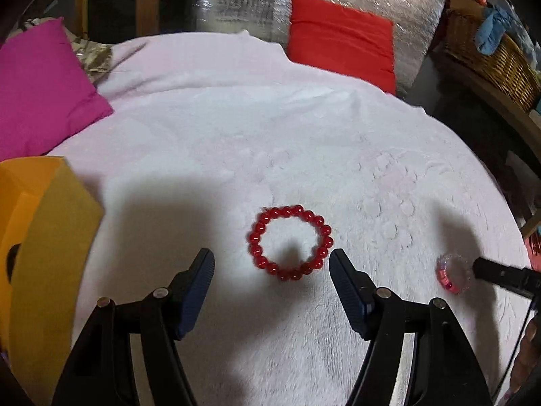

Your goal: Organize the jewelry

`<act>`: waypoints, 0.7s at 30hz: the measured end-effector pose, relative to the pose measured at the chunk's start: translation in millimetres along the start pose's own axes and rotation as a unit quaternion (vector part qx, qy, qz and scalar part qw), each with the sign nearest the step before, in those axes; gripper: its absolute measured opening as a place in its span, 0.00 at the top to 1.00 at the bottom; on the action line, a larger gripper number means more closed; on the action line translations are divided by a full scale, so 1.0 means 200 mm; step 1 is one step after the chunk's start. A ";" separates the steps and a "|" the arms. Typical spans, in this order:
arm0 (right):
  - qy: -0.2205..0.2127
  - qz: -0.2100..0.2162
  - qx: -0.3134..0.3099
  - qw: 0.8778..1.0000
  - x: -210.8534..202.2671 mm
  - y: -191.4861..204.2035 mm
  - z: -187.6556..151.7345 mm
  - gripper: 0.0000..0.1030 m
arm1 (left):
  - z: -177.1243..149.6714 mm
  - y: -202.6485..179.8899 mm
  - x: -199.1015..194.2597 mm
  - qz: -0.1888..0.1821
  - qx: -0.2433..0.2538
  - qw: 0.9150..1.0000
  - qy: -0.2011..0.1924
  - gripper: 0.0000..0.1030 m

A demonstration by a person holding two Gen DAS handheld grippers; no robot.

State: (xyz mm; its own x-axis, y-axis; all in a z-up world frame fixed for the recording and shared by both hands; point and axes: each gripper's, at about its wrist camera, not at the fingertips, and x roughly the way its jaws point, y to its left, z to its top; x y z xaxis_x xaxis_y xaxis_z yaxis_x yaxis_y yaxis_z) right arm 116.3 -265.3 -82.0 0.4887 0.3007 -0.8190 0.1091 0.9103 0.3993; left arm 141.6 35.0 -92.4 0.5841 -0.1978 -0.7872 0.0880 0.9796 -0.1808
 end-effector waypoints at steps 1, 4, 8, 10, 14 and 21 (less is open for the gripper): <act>-0.004 0.002 0.004 1.000 -0.01 -0.02 0.00 0.61 | 0.00 0.00 0.02 -0.003 0.003 1.000 0.008 0.57; -0.003 0.004 0.011 1.000 -0.02 -0.05 0.01 0.59 | -0.04 -0.02 0.08 -0.012 0.014 0.999 0.031 0.91; -0.003 0.004 0.012 1.000 -0.02 -0.05 0.00 0.59 | -0.04 -0.06 0.05 -0.037 0.031 0.998 0.037 0.96; -0.005 0.000 0.009 1.000 -0.01 -0.03 0.00 0.59 | -0.06 -0.07 0.03 -0.050 0.037 0.997 0.046 0.97; -0.006 -0.006 0.004 1.000 -0.01 -0.02 0.00 0.59 | -0.11 -0.09 -0.02 -0.066 0.047 0.994 0.067 0.97; -0.010 -0.001 0.012 1.000 0.00 -0.04 -0.01 0.58 | -0.15 0.02 -0.15 -0.028 0.045 0.998 0.022 0.91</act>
State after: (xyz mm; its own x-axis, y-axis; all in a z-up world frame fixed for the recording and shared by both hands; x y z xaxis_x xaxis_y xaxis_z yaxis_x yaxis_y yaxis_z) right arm 113.2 -272.1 -85.6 0.5055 0.2931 -0.8115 0.1304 0.9038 0.4076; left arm 100.4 43.9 -86.4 0.5403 -0.2522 -0.8028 0.1931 0.9657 -0.1734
